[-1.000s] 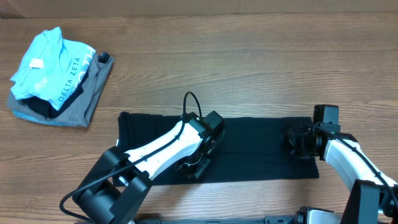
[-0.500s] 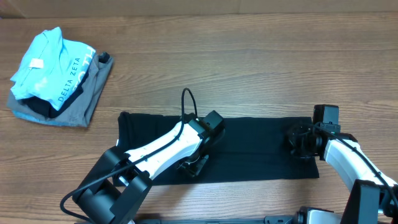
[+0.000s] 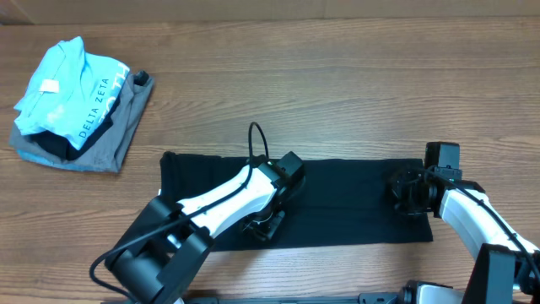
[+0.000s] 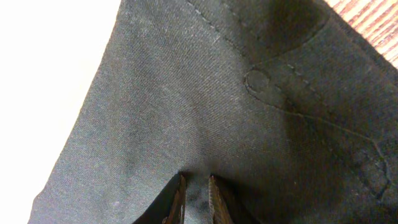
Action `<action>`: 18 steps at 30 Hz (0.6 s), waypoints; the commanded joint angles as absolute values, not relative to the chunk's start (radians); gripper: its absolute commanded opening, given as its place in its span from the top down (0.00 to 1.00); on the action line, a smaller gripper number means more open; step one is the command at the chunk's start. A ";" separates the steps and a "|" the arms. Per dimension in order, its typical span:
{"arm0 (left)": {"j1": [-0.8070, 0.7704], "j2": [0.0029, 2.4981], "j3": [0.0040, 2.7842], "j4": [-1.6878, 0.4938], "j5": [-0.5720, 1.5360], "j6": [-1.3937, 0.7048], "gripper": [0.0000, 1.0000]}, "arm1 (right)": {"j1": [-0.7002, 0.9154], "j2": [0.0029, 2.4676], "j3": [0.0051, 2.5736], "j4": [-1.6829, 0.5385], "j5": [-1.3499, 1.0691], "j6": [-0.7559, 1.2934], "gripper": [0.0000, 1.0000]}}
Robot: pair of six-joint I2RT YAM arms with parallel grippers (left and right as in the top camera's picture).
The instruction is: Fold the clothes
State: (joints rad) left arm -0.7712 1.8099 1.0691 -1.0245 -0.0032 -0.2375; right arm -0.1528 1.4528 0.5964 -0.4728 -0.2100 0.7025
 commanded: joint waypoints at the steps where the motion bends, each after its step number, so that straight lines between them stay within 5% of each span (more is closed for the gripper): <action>1: -0.781 1.853 1.061 -1.023 0.026 -0.248 0.75 | -0.153 1.483 0.554 -0.506 -0.157 0.703 0.82; 5: -0.780 1.851 1.065 -1.027 0.022 -0.252 0.89 | -0.153 1.483 0.554 -0.506 -0.157 0.703 0.82; 18: -0.783 1.849 1.218 -1.182 -0.019 -0.272 0.96 | -0.153 1.483 0.554 -0.506 -0.157 0.703 0.82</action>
